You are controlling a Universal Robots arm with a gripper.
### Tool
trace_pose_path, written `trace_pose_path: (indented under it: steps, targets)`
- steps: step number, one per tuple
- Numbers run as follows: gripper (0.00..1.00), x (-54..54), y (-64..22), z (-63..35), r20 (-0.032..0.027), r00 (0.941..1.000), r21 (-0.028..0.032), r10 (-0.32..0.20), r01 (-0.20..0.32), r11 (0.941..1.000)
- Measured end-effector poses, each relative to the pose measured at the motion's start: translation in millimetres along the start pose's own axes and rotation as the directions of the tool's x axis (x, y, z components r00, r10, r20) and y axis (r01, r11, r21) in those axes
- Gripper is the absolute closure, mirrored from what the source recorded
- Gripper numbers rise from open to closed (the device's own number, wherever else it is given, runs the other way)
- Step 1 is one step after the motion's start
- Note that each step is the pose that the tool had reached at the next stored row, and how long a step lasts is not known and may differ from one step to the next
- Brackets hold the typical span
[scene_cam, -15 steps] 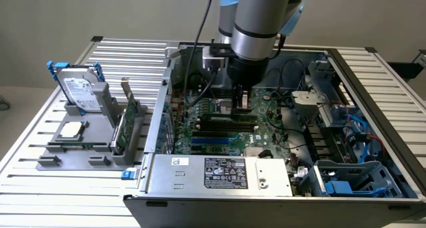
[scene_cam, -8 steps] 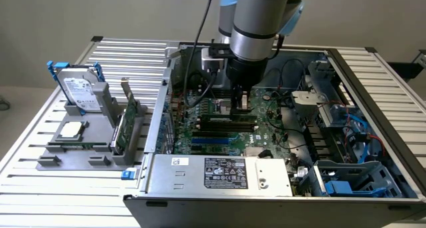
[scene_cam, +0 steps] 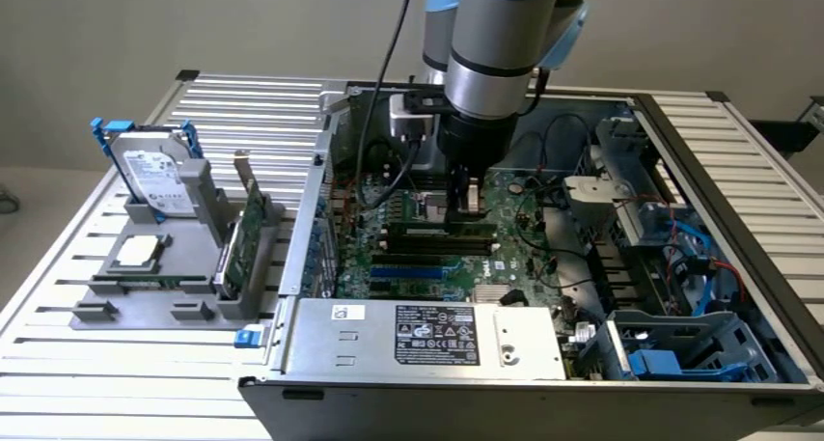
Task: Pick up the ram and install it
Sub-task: 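Insert the ram into the slot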
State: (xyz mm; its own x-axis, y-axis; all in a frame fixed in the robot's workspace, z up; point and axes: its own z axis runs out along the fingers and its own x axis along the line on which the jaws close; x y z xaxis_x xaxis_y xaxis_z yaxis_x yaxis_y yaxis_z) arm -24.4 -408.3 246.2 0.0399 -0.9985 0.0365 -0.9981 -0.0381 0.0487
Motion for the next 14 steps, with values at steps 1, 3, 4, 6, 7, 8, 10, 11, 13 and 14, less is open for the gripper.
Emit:
trace_pose_path:
  steps: [1,3,4,6,7,8,10,11,13,14]
  targets:
    - [0.87,-0.1,0.0,1.1,-0.0002,1.0000,-0.0001,0.000,0.000,1.0000]
    - [0.87,-0.5,-0.1,2.2,-0.0002,1.0000,-0.0001,0.000,0.000,1.0000]
    - [0.87,-0.5,-0.1,2.2,-0.0004,1.0000,-0.0002,0.000,0.000,1.0000]
    - [0.87,-0.5,-0.1,2.3,-0.0004,1.0000,-0.0002,0.000,0.000,1.0000]
    - [0.87,-0.5,-0.1,2.5,-0.0002,1.0000,-0.0001,0.000,0.000,1.0000]
    - [0.87,-0.5,-0.1,2.5,-0.0003,1.0000,-0.0001,0.000,0.000,1.0000]
    - [0.87,-0.5,-0.1,2.8,-0.0002,1.0000,-0.0001,0.000,0.000,1.0000]
    - [0.87,-0.6,-0.2,2.9,-0.0002,1.0000,-0.0001,0.000,0.000,1.0000]
    - [0.87,-0.7,-0.2,3.5,0.0000,1.0000,0.0006,0.001,-0.001,1.0000]
    - [0.87,-0.9,-0.2,3.8,-0.0002,1.0000,0.0008,0.002,-0.002,1.0000]
